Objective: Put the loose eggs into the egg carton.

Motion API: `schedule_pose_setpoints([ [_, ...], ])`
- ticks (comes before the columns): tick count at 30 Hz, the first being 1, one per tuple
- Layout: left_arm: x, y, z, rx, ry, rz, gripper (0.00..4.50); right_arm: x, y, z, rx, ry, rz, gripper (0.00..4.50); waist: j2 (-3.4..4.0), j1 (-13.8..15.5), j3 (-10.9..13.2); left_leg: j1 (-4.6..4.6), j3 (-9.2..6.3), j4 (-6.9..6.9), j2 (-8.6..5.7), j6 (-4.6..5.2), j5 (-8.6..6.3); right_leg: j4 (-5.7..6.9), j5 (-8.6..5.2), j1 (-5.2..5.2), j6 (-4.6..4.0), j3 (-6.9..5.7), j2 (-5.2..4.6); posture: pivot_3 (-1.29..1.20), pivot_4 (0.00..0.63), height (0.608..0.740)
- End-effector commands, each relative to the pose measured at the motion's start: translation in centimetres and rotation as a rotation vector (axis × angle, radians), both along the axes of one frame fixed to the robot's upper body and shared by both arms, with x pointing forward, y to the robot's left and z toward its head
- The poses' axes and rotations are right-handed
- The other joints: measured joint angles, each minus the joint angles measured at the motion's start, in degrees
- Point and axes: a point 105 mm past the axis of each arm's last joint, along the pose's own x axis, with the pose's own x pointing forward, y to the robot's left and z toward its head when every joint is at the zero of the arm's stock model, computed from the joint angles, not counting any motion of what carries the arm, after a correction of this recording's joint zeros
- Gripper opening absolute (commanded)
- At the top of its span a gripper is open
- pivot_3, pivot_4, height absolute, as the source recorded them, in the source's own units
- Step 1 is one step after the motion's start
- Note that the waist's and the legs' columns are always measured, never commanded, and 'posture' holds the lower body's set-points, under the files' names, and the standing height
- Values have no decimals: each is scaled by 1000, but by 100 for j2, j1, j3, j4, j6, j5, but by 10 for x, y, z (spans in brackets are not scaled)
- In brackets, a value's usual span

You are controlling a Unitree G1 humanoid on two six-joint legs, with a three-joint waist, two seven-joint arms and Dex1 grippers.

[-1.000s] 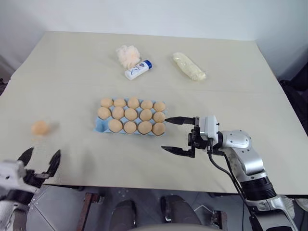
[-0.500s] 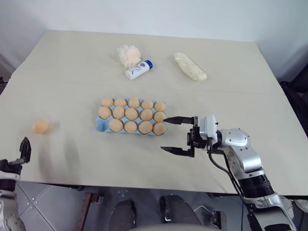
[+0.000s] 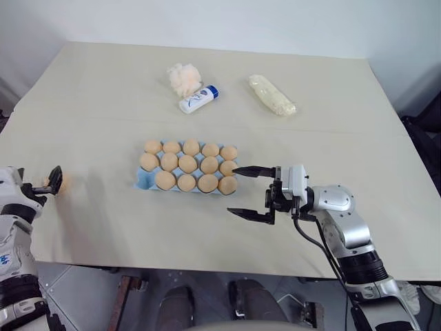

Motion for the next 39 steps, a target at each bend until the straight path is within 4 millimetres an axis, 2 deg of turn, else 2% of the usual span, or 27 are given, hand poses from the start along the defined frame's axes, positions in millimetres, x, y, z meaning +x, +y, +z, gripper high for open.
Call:
schedule_pose_setpoints([
  [1, 5, 3, 10, 36, -5, -21, 4434, -6, 2, 8, 19, -41, 12, 4500, 0, 5, 0, 0, 0, 1, 0, 0, 0, 0, 0, 0, 0, -4, -2, 0, 150, 740],
  [13, 18, 3, 2, 4, 43, -34, 4434, -5, 2, 8, 21, -42, 3, 4500, 0, 13, 0, 0, -3, 6, 0, 0, 0, 8, 0, 1, -1, -19, -6, 0, 150, 740],
  [16, 20, 0, -3, 1, 60, -52, 3866, -3, 2, 9, 23, -46, -4, 4500, 0, 21, 0, 0, -5, 6, -2, 0, 0, 10, 1, -1, -2, -67, -29, 0, 150, 740],
  [21, 22, -3, -2, -8, 42, -74, 2350, -4, 2, 10, 23, -48, -6, 4500, -2, 26, -1, -1, -5, 8, -6, 2, 0, 10, 1, -1, -2, -86, -42, 0, 150, 740],
  [23, 23, -7, 4, -6, 2, -100, 2142, -3, 2, 10, 22, -49, -10, 4500, -1, 22, -1, 0, -5, 8, -7, 2, 0, 10, 1, -1, -2, -86, -43, 0, 150, 740],
  [27, 27, -41, 32, 67, -138, -275, 2142, -3, 1, 10, 20, -51, -20, 4500, -2, 28, -1, -1, -5, 8, -7, 2, 0, 9, 1, -1, -3, -89, -45, 0, 150, 740],
  [29, 33, -81, 47, 110, -185, -460, 2142, -3, 0, 9, 15, -49, -28, 4500, -1, 41, -1, -2, -5, 8, -8, 1, 0, 9, 2, -1, -3, -90, -46, 0, 150, 740],
  [31, 37, -133, 52, 149, -181, -688, 2142, -2, -1, 8, 11, -49, -34, 4500, -1, 84, -1, -3, -6, 9, -13, 2, 1, 8, 2, 1, -3, -94, -52, 0, 150, 740],
  [33, 37, -163, 51, 162, -160, -814, 2142, -2, -1, 8, 10, -51, -40, 4500, -1, 108, -1, -3, -6, 12, -18, 4, 2, 8, 2, 3, -3, -93, -55, 0, 150, 740],
  [36, 43, -191, 47, 150, -139, -904, 2142, -1, 0, 9, 17, -55, -51, 4500, 0, 95, 0, -2, -5, 15, -22, 7, 3, 11, 2, 4, -3, -91, -56, 0, 150, 740],
  [39, 45, -202, 37, 151, -98, -950, 2142, -3, 2, 9, 21, -56, -54, 4500, 1, 16, 0, 0, -5, 15, -22, 9, 5, 20, 2, 2, -3, -91, -53, 0, 150, 740],
])
